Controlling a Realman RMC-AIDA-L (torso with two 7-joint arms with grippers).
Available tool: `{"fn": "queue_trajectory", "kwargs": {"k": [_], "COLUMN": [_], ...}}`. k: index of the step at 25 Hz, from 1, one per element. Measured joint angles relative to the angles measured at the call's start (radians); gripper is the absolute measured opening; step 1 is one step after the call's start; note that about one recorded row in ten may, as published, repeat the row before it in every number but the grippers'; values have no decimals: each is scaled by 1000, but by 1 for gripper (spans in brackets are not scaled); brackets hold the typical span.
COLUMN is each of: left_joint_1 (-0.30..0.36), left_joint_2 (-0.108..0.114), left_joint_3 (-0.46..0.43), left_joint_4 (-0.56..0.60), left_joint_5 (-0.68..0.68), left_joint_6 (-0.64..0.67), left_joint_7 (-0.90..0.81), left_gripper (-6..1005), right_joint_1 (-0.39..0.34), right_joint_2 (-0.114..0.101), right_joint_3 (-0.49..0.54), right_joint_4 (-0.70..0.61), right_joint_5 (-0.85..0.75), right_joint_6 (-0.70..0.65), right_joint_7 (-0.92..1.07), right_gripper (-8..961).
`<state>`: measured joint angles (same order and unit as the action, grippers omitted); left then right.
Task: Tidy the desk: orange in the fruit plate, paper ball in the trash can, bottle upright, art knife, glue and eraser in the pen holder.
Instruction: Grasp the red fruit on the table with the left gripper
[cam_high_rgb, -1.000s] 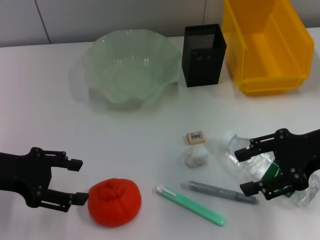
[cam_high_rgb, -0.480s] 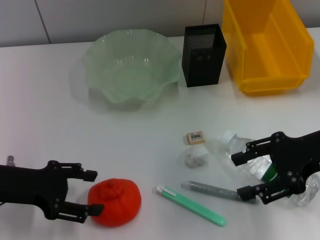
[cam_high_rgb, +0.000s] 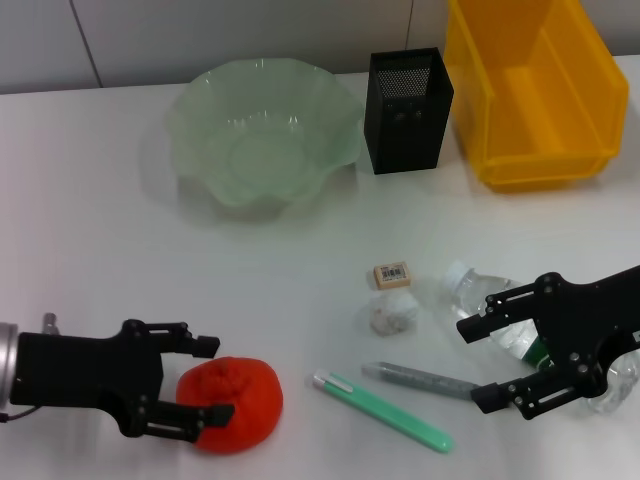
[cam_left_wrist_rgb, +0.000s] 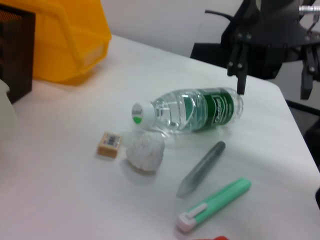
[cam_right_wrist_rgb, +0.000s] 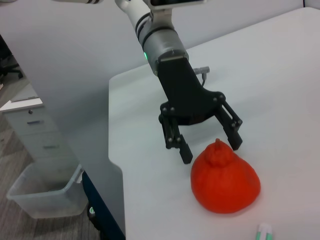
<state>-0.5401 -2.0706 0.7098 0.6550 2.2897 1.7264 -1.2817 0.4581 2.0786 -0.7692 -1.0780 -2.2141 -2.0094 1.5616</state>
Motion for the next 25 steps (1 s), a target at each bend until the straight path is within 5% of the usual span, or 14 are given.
{"fn": "queue_trajectory", "kwargs": {"k": [13, 19, 25], "left_joint_1": [-17, -7, -5], "left_joint_2": [-2, -2, -3], "left_joint_3": [33, 35, 39], "left_joint_4": [-58, -58, -60], "left_joint_5": [-40, -73, -68], "left_joint_6": [-52, -60, -65], "left_joint_7": [57, 80, 88], "left_gripper": [772, 531, 403], "right_joint_1": [-5, -8, -13], "right_joint_2": [0, 0, 0], "right_joint_3": [1, 4, 9], "right_joint_4": [6, 7, 7], "right_joint_5": [-1, -3, -2], "right_joint_6": [15, 18, 19], "right_joint_7": [0, 0, 0], "right_gripper": [754, 754, 754]}}
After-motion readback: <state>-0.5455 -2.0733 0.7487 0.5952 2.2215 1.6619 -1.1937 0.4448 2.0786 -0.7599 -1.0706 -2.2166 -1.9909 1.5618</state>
